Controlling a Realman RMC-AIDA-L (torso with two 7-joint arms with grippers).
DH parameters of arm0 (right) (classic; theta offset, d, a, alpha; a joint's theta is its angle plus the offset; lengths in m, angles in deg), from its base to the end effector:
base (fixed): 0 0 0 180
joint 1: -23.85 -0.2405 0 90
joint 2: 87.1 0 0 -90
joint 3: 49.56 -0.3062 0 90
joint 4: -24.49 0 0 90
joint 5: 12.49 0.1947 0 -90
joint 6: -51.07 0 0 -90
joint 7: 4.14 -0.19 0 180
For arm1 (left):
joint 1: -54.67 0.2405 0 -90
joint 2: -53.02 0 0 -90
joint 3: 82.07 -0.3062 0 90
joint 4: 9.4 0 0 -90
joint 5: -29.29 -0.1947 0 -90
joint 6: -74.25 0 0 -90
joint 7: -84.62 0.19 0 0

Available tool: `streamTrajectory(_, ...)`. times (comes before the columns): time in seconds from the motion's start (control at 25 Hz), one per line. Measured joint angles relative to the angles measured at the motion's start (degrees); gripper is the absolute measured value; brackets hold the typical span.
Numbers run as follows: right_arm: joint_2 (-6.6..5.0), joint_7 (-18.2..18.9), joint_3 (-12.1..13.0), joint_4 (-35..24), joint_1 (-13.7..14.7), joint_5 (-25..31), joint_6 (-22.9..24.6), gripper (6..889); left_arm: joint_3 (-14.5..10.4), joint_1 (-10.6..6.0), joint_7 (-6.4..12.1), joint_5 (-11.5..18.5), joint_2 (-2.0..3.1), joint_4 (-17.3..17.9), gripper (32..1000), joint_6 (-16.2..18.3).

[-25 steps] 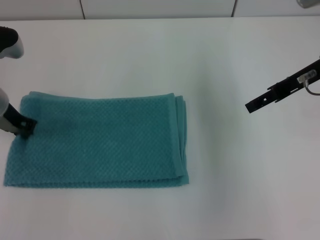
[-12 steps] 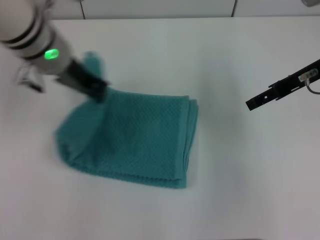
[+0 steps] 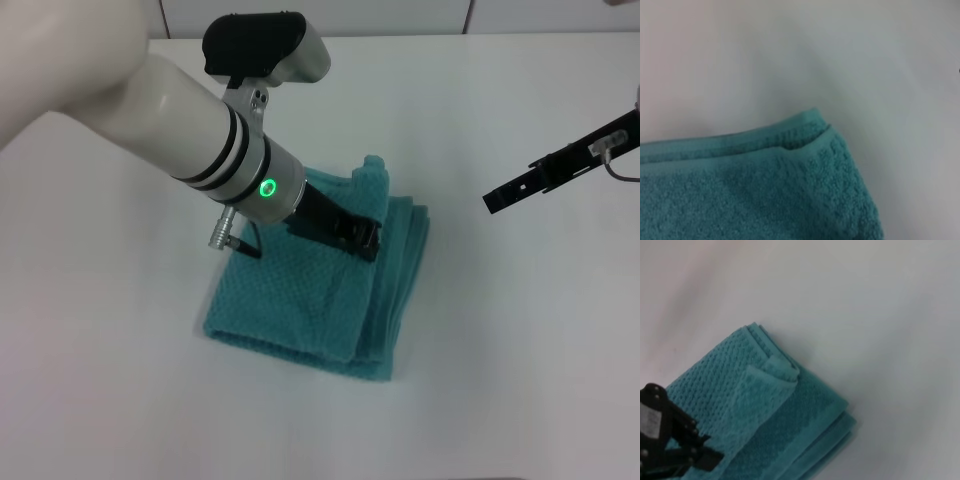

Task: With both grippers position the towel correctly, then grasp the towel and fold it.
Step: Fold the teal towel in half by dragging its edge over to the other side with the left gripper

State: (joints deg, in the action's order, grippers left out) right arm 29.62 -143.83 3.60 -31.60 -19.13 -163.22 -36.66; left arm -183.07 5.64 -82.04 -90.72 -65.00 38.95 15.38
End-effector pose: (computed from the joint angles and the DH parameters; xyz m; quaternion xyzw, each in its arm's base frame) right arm 0.2750 0.4148 -0.0357 -0.8688 0.4569 -0.0955 0.1651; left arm -0.1709 0.4026 -0.1732 -0.8768 -0.4656 0.0470 0.1105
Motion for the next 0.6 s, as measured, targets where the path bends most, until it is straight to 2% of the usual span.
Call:
streamTrajectory(0.12, -0.08, 0.0, 0.1, 0.3, -0.3, 0.0, 0.0, 861, -0.7, -1.03, 1.04, 1.5, -0.29, -1.9, 86, 1.6)
streamTrajectory(0.32, -0.1, 0.0, 0.3, 0.3, -0.8, 0.0, 0.0, 861, -2.2, -1.27, 1.68, 4.2, -0.09, -2.2, 85, 2.5)
streamTrajectory(0.6, -0.1, 0.0, 0.2, 0.3, -0.6, 0.0, 0.0, 861, -2.0, -1.32, 2.35, 6.1, 0.11, -2.4, 84, 2.8)
